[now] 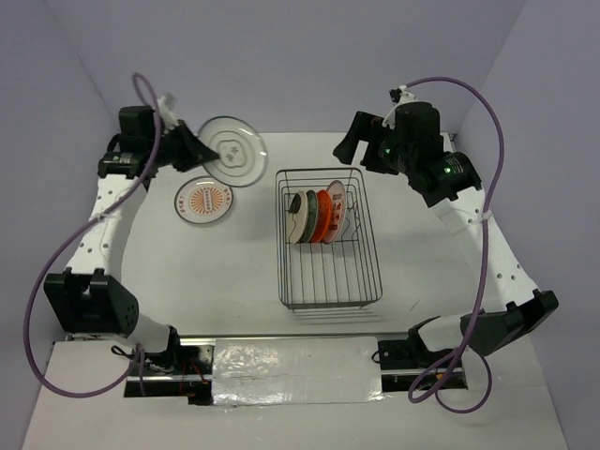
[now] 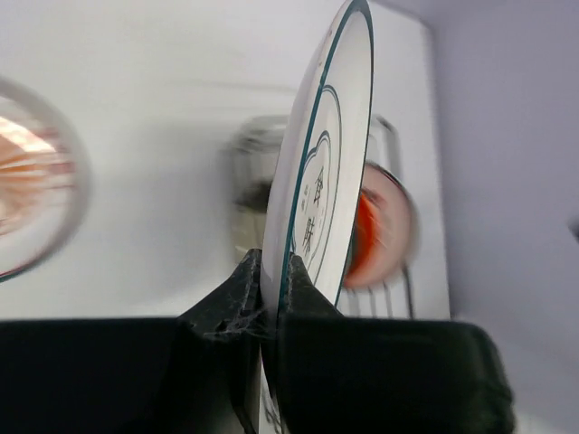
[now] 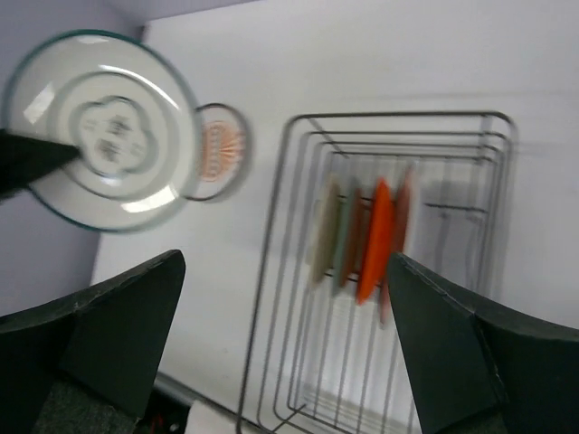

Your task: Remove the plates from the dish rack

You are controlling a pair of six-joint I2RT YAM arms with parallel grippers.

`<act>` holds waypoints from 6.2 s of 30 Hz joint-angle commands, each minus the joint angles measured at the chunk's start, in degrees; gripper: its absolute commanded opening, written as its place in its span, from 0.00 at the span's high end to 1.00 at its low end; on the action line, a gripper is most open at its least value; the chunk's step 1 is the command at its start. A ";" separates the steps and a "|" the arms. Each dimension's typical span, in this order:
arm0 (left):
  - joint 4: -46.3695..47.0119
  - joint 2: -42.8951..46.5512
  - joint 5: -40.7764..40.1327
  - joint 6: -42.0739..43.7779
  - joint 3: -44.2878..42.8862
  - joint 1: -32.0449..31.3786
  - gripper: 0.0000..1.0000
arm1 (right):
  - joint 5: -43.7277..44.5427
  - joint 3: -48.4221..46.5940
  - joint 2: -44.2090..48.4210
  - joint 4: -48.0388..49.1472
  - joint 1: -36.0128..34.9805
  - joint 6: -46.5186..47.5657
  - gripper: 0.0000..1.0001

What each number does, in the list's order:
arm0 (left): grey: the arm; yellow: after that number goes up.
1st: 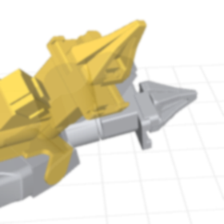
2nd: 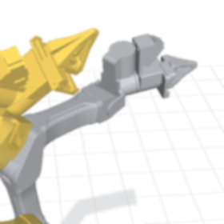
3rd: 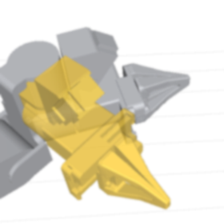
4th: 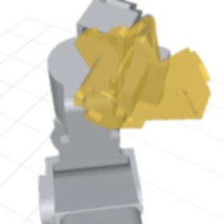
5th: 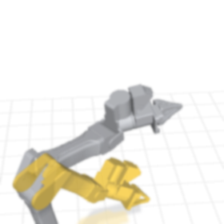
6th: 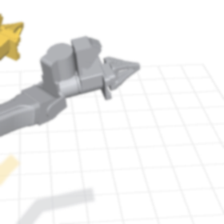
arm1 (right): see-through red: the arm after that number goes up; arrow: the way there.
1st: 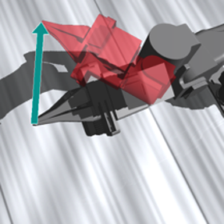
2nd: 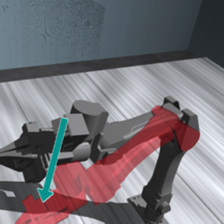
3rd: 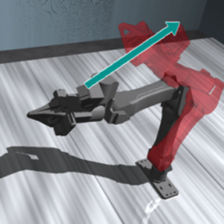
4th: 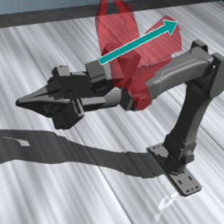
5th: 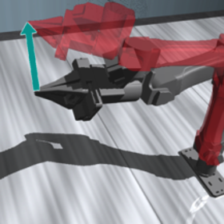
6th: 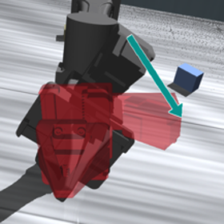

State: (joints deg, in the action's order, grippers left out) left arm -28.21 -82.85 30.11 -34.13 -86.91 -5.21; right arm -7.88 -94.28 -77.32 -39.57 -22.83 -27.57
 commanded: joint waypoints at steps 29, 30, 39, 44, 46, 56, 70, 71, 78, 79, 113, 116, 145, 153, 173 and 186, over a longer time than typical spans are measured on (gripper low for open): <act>-12.73 -20.78 -28.25 -2.61 1.15 17.17 0.00 | 29.84 -13.64 -21.81 -27.57 -6.70 7.18 0.18; -16.06 -19.99 -29.39 -2.00 0.09 16.73 0.00 | 30.81 -14.00 -22.95 -27.92 -6.96 7.09 0.22; -24.08 -7.95 -32.40 3.01 -2.83 13.83 0.01 | 26.78 -5.92 -27.80 -20.72 -7.32 6.31 0.53; -23.30 -1.72 -30.73 3.98 -2.12 8.13 0.01 | 27.74 -6.70 -27.97 -20.97 -7.67 5.25 0.90; -21.55 -0.74 -28.89 5.38 -2.21 6.45 0.00 | 29.32 -10.19 -27.80 -22.64 -8.11 5.60 0.98; -5.93 1.28 -1.65 8.56 -3.44 -3.65 0.01 | 55.07 -32.63 -22.54 -43.05 -9.60 6.65 1.00; 19.60 0.32 20.87 -4.02 -0.62 -6.30 0.03 | -15.02 -7.42 0.94 1.92 -3.36 5.25 1.00; 18.98 0.32 20.87 -3.23 -0.97 -6.21 0.04 | -16.63 -6.97 0.77 3.26 -3.10 3.94 1.00; 18.62 2.16 22.18 -3.31 1.57 -6.30 0.50 | -25.25 -4.08 -2.75 14.06 -3.01 -3.09 1.00; 19.06 2.34 22.10 -3.49 1.92 -6.21 0.66 | -25.52 -3.46 -3.01 14.95 -3.01 -4.15 1.00; -18.19 -25.08 -28.69 -0.06 -1.33 14.27 0.01 | 29.58 -4.68 -15.30 -26.44 -12.85 0.77 0.01; -21.87 -26.83 -29.93 2.92 -3.77 13.83 0.00 | 30.20 -3.98 -16.63 -23.10 -13.03 0.33 0.15; -21.81 3.83 -15.09 6.36 -6.77 1.96 0.00 | 51.96 -18.64 -26.83 -29.31 -12.85 1.11 1.00; -3.02 5.50 2.74 1.88 -5.55 -1.46 0.01 | 61.15 -33.87 -23.42 -39.63 -12.94 5.07 1.00; -2.82 0.58 13.05 7.06 -6.52 -5.33 0.97 | -23.49 -13.74 -13.46 10.04 -7.84 3.23 0.96; -10.57 7.25 -17.90 -1.90 25.70 0.29 0.99 | 25.89 -29.13 -26.75 -28.45 -11.62 7.70 0.03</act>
State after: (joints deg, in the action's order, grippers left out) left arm -39.33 -80.01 14.26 -33.82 -67.57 -5.39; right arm 7.01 -121.97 -103.46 -58.22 -32.75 -22.28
